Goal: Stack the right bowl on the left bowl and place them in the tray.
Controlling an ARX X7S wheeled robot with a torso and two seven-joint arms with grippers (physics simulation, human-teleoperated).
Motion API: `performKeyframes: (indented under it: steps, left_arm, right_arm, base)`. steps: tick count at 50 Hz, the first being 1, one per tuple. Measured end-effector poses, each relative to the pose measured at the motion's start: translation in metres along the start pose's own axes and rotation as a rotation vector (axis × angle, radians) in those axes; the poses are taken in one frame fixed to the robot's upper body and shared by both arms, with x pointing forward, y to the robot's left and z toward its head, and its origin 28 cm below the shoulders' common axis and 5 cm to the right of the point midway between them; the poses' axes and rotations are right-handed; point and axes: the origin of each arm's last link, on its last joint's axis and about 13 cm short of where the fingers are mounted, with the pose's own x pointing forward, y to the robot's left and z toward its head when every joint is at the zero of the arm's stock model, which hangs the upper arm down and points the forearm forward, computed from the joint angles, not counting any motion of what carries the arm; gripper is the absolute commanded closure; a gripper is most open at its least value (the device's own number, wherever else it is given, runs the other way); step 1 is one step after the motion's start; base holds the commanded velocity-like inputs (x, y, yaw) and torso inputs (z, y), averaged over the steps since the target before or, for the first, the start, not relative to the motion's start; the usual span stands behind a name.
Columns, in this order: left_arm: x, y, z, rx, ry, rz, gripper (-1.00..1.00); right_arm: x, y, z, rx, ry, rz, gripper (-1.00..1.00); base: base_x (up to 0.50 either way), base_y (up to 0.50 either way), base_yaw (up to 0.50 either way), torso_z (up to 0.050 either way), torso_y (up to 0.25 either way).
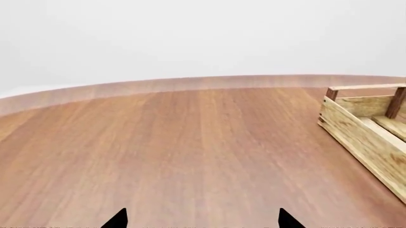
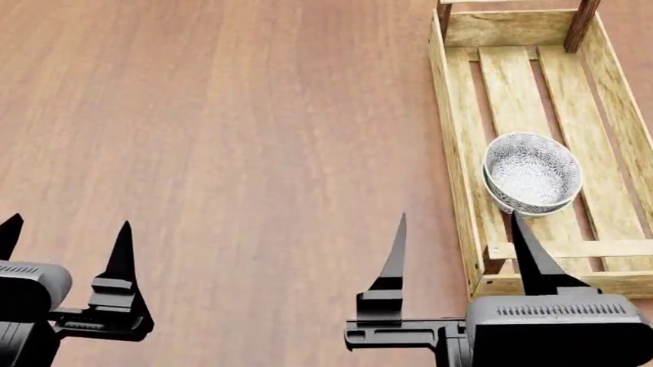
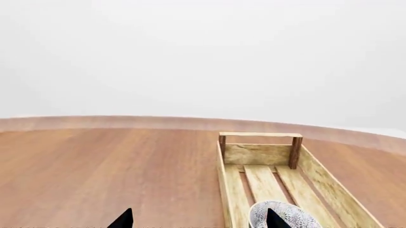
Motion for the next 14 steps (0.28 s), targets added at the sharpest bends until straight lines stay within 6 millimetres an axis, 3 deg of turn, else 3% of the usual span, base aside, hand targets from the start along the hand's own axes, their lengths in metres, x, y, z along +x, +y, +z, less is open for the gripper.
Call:
performKeyframes:
  steps: [14]
  left_arm:
    - [0.0,-0.0005,-0.0009,-0.001,0.0,-0.003,-1.0]
  right_arm:
    - [-0.01,0.0013,-0.002,0.008,-0.017,0.008,-1.0]
  base:
    - [0.0,0.0,0.0,0.0,0.0]
